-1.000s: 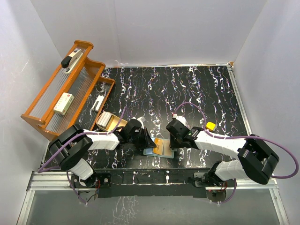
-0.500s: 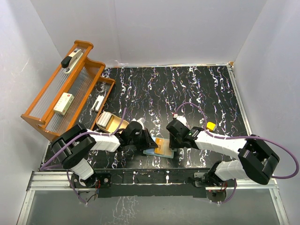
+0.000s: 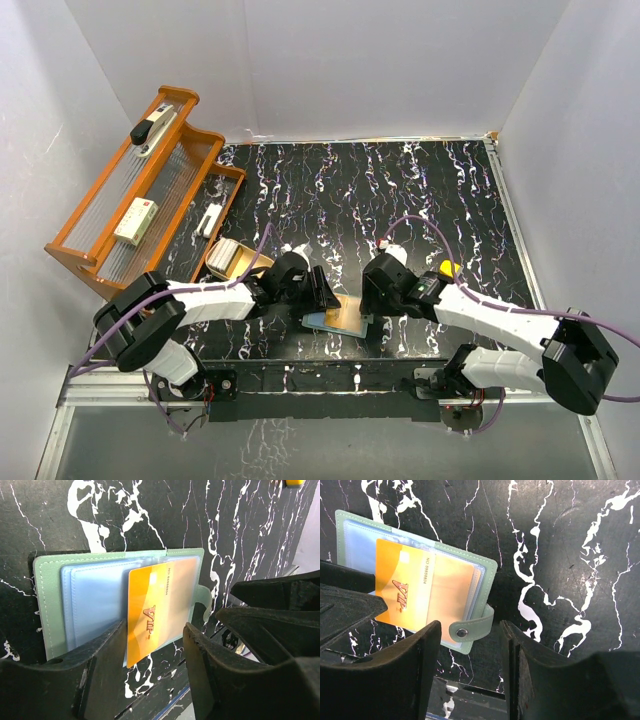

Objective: Put the credit cards into the card holder
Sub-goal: Insert the credit card into the card holder.

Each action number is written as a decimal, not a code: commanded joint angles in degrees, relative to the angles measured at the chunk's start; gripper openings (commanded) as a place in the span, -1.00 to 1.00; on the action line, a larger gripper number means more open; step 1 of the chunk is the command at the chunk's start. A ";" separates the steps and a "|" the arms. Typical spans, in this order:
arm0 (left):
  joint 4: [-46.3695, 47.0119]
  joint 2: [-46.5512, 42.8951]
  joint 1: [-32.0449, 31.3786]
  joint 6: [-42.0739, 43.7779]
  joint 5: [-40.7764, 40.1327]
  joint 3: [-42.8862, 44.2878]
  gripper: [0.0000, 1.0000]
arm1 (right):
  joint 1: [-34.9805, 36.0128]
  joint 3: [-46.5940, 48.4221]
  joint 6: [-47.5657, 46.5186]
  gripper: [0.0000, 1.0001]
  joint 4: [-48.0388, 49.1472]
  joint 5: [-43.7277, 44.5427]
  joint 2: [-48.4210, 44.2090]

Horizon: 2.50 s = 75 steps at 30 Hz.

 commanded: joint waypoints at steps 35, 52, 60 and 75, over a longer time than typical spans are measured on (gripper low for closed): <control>1.58 7.55 -4.03 3.62 2.09 6.93 -0.39 | 0.02 -4.08 -3.27 -0.44 14.50 -0.19 7.26; -17.66 -4.67 -4.04 8.86 -8.84 9.83 0.02 | -0.02 1.15 -3.74 -0.10 5.15 4.21 3.30; -33.47 -12.38 0.06 15.43 -16.40 13.61 0.06 | 0.07 3.92 -2.11 0.30 5.27 1.41 3.28; -52.02 -29.13 9.29 28.80 -33.63 18.42 0.09 | 2.64 8.40 1.81 0.96 4.70 3.56 11.71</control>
